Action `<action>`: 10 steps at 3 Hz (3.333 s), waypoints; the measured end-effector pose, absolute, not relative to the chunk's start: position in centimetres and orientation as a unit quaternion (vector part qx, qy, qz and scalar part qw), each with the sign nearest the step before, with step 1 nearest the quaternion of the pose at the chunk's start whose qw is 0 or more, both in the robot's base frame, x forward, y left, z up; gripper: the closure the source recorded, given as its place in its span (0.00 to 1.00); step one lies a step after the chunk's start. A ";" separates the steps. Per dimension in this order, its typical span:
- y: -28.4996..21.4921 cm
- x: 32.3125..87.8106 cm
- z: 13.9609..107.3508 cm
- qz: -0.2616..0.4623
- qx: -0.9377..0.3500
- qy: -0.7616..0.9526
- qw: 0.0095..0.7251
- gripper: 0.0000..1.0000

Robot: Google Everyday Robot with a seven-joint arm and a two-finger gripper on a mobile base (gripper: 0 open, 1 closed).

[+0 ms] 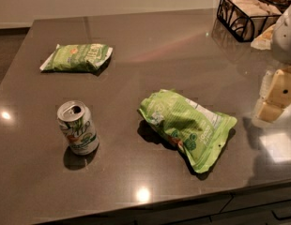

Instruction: Pick green rice chip bag

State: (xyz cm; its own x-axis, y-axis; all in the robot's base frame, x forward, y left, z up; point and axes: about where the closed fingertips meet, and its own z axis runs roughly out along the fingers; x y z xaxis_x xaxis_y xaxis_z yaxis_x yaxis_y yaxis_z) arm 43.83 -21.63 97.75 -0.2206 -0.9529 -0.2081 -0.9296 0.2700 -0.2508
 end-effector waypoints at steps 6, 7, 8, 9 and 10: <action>-8.5 46.0 90.9 0.036 -0.696 0.705 0.135 0.00; -7.3 45.7 89.0 0.040 -0.713 0.687 0.131 0.00; -6.7 45.8 88.0 0.042 -0.727 0.673 0.132 0.21; -6.6 45.8 87.7 0.041 -0.734 0.665 0.133 0.44; -6.4 45.6 88.7 0.047 -0.743 0.651 0.144 0.69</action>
Offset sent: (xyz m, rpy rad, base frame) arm 0.0130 0.0305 -0.0062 0.0559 0.0449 0.0354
